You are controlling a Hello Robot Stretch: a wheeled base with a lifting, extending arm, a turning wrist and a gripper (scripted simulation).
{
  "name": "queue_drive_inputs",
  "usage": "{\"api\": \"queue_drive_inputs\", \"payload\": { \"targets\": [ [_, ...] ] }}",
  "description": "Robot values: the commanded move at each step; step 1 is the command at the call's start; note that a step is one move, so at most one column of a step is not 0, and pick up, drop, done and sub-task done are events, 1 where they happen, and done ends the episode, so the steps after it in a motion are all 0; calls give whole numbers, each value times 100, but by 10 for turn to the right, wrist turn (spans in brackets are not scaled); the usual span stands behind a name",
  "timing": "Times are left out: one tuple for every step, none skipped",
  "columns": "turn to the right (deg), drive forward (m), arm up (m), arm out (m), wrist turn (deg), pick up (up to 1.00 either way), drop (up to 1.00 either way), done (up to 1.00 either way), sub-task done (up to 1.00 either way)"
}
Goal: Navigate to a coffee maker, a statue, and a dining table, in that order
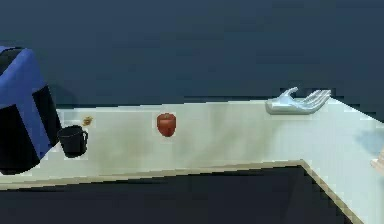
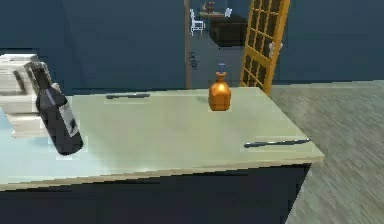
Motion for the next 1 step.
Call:
{"api": "queue_drive_inputs", "payload": {
  "targets": [
    [270, 0, 0, 0, 0, 0, 0, 0, 0]
  ]
}}
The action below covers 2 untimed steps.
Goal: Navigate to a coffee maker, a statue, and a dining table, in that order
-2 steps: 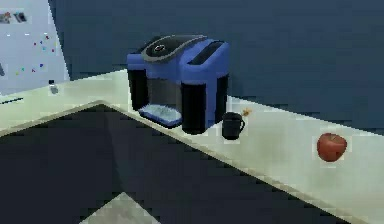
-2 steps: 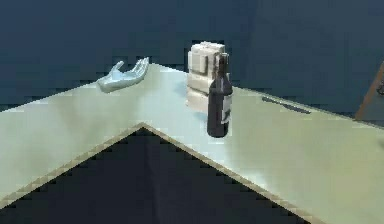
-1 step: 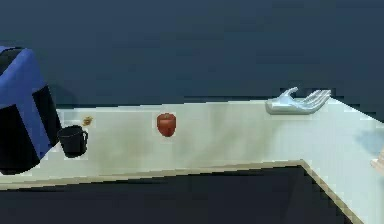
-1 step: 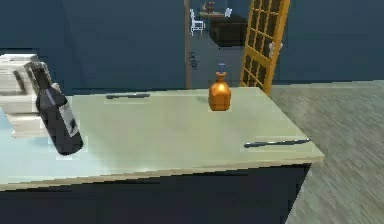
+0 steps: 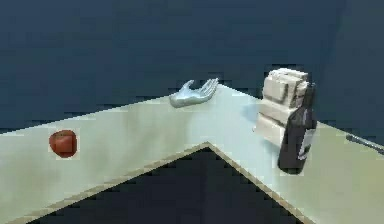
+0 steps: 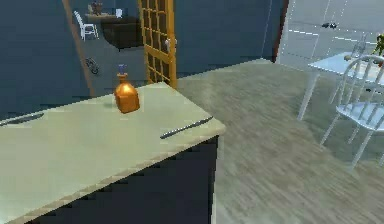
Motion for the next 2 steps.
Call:
{"api": "queue_drive_inputs", "payload": {
  "targets": [
    [0, 0, 0, 0, 0, 0, 0, 0, 100],
    [450, 0, 0, 0, 0, 0, 0, 0, 0]
  ]
}}
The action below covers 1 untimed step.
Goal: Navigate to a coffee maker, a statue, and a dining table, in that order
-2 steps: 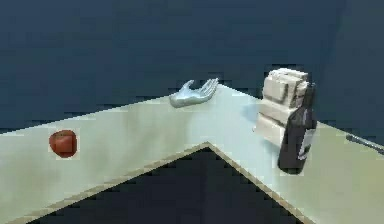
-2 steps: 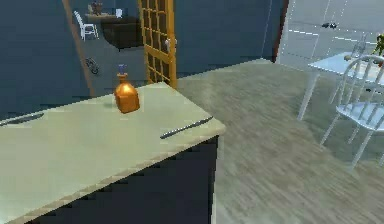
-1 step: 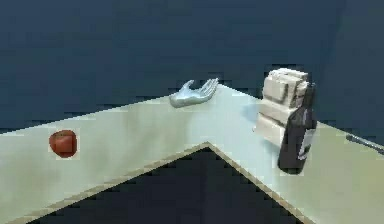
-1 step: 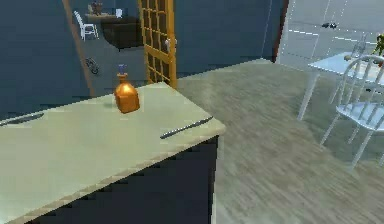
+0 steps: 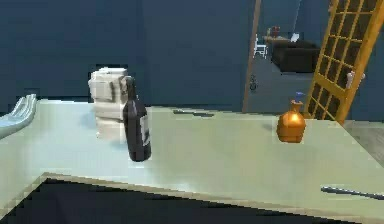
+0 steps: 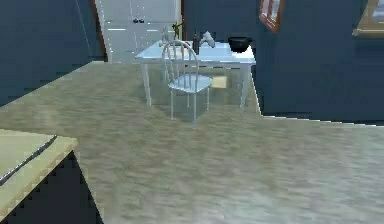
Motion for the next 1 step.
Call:
{"api": "queue_drive_inputs", "payload": {
  "targets": [
    [450, 0, 0, 0, 0, 0, 0, 0, 0]
  ]
}}
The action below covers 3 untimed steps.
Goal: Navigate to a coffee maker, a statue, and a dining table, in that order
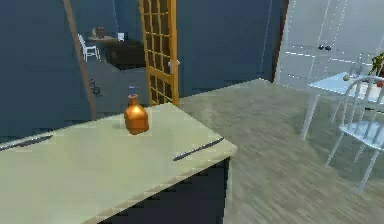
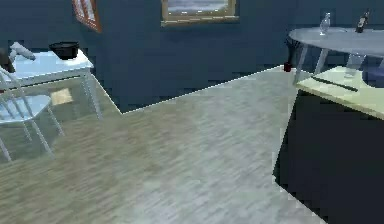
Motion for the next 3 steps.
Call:
{"api": "queue_drive_inputs", "payload": {
  "targets": [
    [450, 0, 0, 0, 0, 0, 0, 0, 0],
    [150, 0, 0, 0, 0, 0, 0, 0, 0],
    [0, 100, 0, 0, 0, 0, 0, 0, 0]
  ]
}}
